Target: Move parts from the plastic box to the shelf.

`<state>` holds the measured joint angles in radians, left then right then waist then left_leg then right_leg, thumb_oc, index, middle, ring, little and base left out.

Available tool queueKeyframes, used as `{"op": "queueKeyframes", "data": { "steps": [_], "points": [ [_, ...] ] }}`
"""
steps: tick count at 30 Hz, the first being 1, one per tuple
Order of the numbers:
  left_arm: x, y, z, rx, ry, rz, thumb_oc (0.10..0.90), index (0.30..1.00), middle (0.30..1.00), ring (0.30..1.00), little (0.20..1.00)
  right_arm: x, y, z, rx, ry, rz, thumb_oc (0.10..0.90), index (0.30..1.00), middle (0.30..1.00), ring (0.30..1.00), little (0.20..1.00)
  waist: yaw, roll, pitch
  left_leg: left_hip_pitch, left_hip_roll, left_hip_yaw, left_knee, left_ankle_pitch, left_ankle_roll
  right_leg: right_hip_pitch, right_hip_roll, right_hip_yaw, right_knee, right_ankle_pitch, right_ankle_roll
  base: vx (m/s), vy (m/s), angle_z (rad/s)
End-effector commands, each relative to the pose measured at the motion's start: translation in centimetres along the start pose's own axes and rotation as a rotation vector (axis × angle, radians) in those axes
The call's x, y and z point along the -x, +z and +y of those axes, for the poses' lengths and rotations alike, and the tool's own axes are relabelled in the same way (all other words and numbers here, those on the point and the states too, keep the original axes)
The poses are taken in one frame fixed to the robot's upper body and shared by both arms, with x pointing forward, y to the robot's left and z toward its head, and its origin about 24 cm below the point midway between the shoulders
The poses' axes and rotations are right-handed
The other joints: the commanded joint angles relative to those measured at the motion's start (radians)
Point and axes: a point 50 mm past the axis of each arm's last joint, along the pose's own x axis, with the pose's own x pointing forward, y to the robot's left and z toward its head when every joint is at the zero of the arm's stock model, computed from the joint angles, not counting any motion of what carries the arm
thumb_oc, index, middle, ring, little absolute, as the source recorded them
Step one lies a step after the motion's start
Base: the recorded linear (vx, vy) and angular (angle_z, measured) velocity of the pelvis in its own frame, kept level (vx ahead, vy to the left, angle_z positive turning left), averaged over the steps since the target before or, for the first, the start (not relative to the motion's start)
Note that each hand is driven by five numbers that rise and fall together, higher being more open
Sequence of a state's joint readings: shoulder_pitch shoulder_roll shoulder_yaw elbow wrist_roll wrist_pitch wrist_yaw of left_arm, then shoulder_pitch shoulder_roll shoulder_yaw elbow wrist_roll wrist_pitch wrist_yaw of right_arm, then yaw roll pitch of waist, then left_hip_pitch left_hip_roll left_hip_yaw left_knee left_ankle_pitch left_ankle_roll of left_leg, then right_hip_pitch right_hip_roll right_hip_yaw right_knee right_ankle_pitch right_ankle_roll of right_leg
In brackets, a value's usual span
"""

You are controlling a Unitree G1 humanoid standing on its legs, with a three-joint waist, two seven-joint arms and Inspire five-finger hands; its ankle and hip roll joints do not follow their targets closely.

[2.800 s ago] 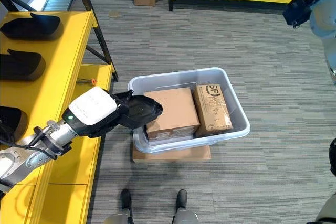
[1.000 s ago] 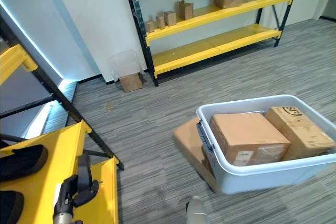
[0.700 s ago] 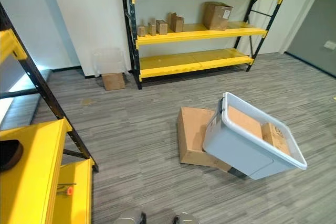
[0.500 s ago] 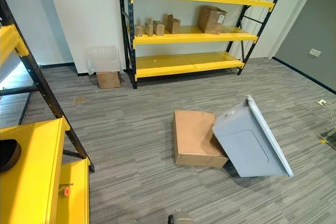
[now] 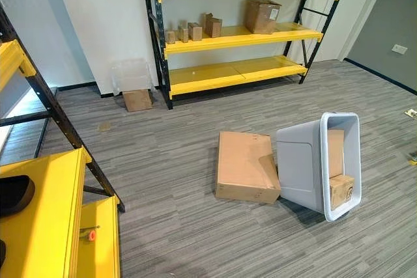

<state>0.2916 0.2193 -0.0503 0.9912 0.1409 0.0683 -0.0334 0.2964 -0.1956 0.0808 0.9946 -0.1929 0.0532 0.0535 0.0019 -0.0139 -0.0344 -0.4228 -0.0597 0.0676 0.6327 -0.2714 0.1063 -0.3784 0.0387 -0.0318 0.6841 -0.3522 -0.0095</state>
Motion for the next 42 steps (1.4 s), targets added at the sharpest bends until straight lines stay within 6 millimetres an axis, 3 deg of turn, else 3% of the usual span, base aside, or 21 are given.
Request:
{"op": "queueKeyframes", "data": {
  "steps": [1, 15, 42],
  "points": [
    [13.2, 20.0, 3.5, 0.851, -0.289, -1.209, 0.9, 1.0, 1.0, 1.0, 1.0, 12.9, 17.6, -6.9, -0.667, 0.012, -1.208, 0.9, 1.0, 1.0, 1.0, 1.0, -0.053, 0.075, 0.108, 0.43, 0.168, -0.007, -0.72, 0.269, -0.176, 0.406, -0.227, -0.205, -0.711, 0.345, 0.165, 0.0, 0.0, 0.0],
    [13.5, 21.0, 3.2, 0.839, -0.293, -1.223, 0.9, 1.0, 1.0, 1.0, 1.0, 12.6, 18.2, -6.5, -0.653, 0.014, -1.197, 0.9, 1.0, 1.0, 1.0, 1.0, -0.051, 0.068, 0.109, 0.426, 0.166, -0.015, -0.72, 0.268, -0.174, 0.409, -0.226, -0.209, -0.715, 0.348, 0.165, 0.0, 0.0, 0.02],
    [12.8, 20.6, 3.1, 0.769, -0.244, -1.178, 0.9, 1.0, 1.0, 1.0, 1.0, 11.6, 17.3, -6.0, -0.713, 0.067, -1.124, 0.9, 1.0, 1.0, 1.0, 1.0, -0.049, 0.058, 0.106, 0.423, 0.165, -0.011, -0.72, 0.266, -0.173, 0.409, -0.226, -0.201, -0.731, 0.361, 0.167, 0.0, 0.0, -0.01]
  ]
}}
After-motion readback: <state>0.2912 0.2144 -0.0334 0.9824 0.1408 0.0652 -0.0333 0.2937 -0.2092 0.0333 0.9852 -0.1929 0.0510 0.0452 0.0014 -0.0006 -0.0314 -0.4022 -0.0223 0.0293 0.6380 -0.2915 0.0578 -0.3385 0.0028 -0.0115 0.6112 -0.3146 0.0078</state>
